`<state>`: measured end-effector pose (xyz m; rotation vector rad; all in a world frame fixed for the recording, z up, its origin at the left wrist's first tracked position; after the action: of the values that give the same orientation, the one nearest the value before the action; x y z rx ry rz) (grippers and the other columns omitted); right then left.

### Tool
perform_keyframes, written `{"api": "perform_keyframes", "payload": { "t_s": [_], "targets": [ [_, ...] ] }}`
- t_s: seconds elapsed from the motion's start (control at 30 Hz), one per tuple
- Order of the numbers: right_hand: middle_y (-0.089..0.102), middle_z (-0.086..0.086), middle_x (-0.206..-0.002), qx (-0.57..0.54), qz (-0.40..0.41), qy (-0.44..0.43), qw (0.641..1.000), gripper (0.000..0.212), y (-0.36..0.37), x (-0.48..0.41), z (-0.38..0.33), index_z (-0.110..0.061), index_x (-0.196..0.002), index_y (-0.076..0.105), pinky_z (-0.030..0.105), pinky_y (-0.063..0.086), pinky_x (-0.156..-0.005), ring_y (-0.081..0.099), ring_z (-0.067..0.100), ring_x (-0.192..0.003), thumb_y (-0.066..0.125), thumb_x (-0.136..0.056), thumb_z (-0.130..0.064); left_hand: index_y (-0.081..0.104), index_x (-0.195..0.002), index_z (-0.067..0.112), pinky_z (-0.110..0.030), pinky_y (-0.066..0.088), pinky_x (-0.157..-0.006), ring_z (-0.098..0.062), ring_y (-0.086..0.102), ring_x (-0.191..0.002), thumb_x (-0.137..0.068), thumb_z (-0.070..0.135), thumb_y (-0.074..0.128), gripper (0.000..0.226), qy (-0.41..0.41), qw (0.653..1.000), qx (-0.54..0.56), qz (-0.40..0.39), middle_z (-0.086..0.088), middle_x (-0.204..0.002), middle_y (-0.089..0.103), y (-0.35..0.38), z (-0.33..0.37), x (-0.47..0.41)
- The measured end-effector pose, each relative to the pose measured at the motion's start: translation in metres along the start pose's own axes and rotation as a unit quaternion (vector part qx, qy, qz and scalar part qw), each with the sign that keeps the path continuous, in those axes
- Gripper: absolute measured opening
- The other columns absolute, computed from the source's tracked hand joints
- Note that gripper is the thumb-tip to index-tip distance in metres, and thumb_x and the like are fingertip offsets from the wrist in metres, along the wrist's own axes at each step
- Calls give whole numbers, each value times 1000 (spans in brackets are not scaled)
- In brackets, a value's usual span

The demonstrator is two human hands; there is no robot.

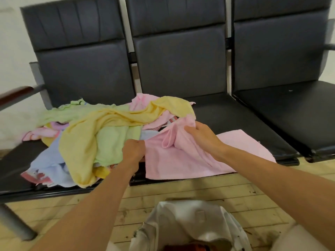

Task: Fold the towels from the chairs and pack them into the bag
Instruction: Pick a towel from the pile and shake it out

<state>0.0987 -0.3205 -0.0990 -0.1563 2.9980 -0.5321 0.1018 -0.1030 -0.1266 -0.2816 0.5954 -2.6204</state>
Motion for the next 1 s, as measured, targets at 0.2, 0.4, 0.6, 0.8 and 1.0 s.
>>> {"api": "perform_keyframes", "payload": {
  "t_s": [0.2, 0.4, 0.6, 0.8, 1.0],
  "targets": [
    [61, -13, -123, 258, -279, -78, 921, 39, 19, 26, 1, -26, -129, 59, 19, 42, -94, 56, 4, -111, 61, -93, -41, 60, -106, -2, -29, 51, -56, -27, 64, -76, -96, 24, 45, 32, -10, 990, -35, -136, -18, -92, 66, -10, -1, 13],
    [61, -6, -125, 380, -170, -83, 905, 27, -35, 26, 16, -23, -120, 65, 26, 42, -98, 52, 8, -113, 55, -97, -35, 43, -129, -1, -26, 48, -53, -23, 63, -81, -95, 48, 46, 60, 56, 965, -228, -117, -16, -110, 62, -10, -3, 15],
    [51, 11, -134, 555, 31, 95, 826, 50, -112, 15, 60, -11, -136, 46, 42, 39, -104, 47, 28, -125, 46, -99, -44, 53, -124, 3, -29, 44, -83, -26, 58, -109, -88, 58, 55, 65, 114, 879, -430, -172, -12, -123, 58, 3, -5, 31],
    [53, 14, -132, 480, 74, 264, 834, 49, -147, 14, 90, -10, -122, 54, 48, 29, -110, 43, 36, -129, 55, -91, -48, 41, -139, 5, -27, 36, -93, -27, 46, -126, -102, 29, 40, 45, 125, 934, -298, -150, -11, -140, 47, 12, 11, 40],
    [56, 11, -93, 266, 24, 274, 924, 24, -136, 9, 79, -4, -97, 52, 33, 45, -71, 56, 29, -89, 65, -85, -19, 52, -121, 0, -34, 52, -64, -25, 61, -84, -99, 13, 49, 26, -46, 985, 97, -138, -16, -104, 61, 2, 27, 40]
  ]
}}
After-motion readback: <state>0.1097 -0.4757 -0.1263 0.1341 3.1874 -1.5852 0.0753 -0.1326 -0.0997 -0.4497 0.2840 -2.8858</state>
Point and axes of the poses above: each hand's wrist, its own x-axis away from the middle knuckle, its own y-axis out of the palm, z = x × y, the point moved 2 cm from there along -x, towards the middle knuckle
